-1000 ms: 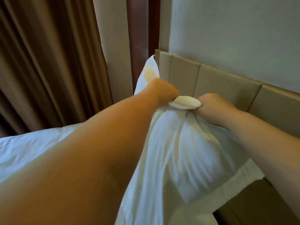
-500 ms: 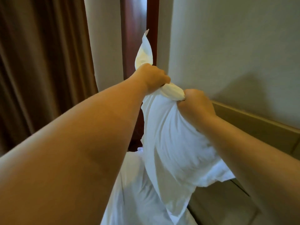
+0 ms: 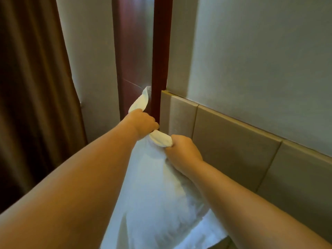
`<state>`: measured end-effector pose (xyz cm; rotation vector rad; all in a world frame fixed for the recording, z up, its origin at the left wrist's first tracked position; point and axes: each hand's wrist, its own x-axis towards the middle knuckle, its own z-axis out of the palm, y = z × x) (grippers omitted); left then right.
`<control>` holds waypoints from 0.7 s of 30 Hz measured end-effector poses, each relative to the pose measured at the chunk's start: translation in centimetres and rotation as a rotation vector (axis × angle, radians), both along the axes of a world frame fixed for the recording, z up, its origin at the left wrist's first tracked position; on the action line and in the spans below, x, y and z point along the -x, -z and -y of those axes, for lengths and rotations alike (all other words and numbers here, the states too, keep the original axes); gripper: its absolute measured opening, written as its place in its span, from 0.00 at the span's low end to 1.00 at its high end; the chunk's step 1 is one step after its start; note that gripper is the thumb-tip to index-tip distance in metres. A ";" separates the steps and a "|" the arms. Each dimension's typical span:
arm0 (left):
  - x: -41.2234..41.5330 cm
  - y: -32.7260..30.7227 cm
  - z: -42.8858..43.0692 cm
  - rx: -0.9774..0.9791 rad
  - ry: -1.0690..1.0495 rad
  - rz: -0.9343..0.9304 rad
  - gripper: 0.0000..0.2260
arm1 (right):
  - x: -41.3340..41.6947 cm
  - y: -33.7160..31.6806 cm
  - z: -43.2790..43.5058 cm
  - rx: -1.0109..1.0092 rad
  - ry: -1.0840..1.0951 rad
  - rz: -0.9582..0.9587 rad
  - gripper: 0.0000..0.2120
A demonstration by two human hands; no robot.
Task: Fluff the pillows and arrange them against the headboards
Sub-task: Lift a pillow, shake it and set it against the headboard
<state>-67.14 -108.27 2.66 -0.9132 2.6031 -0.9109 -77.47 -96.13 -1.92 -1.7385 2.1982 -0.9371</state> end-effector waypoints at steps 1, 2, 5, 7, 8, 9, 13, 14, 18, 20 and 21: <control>0.5 1.0 0.9 -0.037 -0.016 0.016 0.23 | 0.3 0.6 0.6 -0.045 -0.017 -0.041 0.06; 0.9 2.0 1.7 -0.068 -0.030 0.029 0.22 | 0.8 1.3 1.1 -0.090 -0.023 -0.076 0.06; 1.9 3.6 3.9 -0.103 -0.039 0.003 0.22 | 3.0 2.5 2.4 -0.188 0.017 -0.158 0.07; 2.4 3.4 5.2 -0.078 -0.020 -0.021 0.22 | 4.7 2.3 2.9 -0.213 0.070 -0.213 0.08; 2.8 3.1 5.9 -0.061 -0.012 -0.040 0.22 | 5.4 2.1 3.1 -0.202 0.087 -0.253 0.08; 3.4 2.8 6.5 -0.048 -0.002 -0.063 0.22 | 6.0 1.7 3.3 -0.178 0.096 -0.302 0.08; 6.2 2.4 8.2 0.039 0.028 -0.160 0.18 | 7.8 0.6 4.1 -0.086 0.146 -0.381 0.09; 6.9 2.9 8.5 0.048 0.032 -0.190 0.16 | 8.3 0.5 4.2 -0.089 0.167 -0.404 0.09; 8.9 5.7 9.7 0.027 0.004 -0.358 0.12 | 11.3 1.6 3.9 -0.209 0.213 -0.542 0.10; 9.8 7.4 10.0 0.002 -0.028 -0.367 0.13 | 12.7 2.2 3.6 -0.271 0.237 -0.576 0.10; 10.2 8.1 10.1 -0.035 -0.053 -0.396 0.14 | 13.3 2.4 3.4 -0.294 0.251 -0.588 0.12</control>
